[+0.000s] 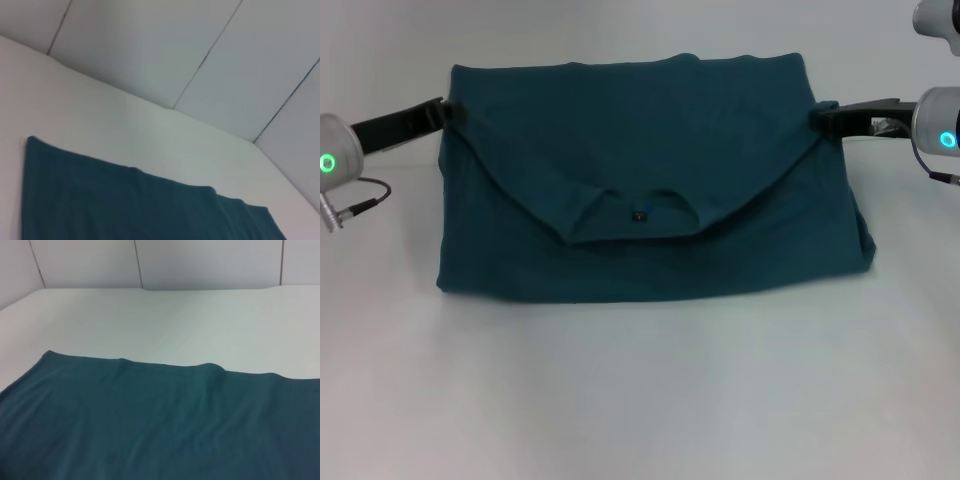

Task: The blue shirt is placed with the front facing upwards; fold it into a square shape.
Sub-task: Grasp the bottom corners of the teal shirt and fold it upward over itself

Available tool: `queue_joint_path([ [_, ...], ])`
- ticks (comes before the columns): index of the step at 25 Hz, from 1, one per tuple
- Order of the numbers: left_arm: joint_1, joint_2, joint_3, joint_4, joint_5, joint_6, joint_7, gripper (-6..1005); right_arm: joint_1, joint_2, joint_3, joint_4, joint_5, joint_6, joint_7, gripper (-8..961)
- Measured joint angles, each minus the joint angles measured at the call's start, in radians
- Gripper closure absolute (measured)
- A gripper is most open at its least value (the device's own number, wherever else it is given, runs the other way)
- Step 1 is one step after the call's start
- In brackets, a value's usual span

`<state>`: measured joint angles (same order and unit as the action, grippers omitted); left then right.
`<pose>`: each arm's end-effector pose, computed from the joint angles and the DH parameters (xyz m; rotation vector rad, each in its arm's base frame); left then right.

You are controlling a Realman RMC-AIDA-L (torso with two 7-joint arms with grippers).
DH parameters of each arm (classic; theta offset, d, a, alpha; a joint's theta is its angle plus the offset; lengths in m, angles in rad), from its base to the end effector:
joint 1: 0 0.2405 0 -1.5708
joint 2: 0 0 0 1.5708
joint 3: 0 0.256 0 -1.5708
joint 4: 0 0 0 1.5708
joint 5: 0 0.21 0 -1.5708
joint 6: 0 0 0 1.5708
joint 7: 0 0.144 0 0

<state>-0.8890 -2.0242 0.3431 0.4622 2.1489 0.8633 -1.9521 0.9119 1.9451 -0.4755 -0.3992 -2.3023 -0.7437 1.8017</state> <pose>-0.2384 0.4744 0.0392 -1.9315 -1.2917 -0.7527 0.2575 0.4849 0.0523 -2.0581 0.9820 0.3314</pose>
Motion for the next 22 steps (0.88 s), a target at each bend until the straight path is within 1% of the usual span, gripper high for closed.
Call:
queue_joint_path([
  [7,0.014,-0.013,0.000,-0.001,0.000,-0.001,0.003,983,-0.005,0.008,-0.002,0.012,0.000,0.008,-0.005,741],
  [11,0.021,-0.026,0.001,0.000,0.000,-0.001,0.004,953,-0.010,0.024,-0.002,0.017,0.001,0.045,-0.006,738],
  [16,0.034,-0.044,-0.002,0.007,-0.009,-0.003,0.004,915,-0.018,0.036,-0.003,0.024,-0.001,0.059,-0.023,734],
  [22,0.046,-0.047,-0.001,0.005,-0.032,-0.013,-0.001,869,-0.030,0.049,-0.003,-0.006,0.000,0.061,-0.033,729],
])
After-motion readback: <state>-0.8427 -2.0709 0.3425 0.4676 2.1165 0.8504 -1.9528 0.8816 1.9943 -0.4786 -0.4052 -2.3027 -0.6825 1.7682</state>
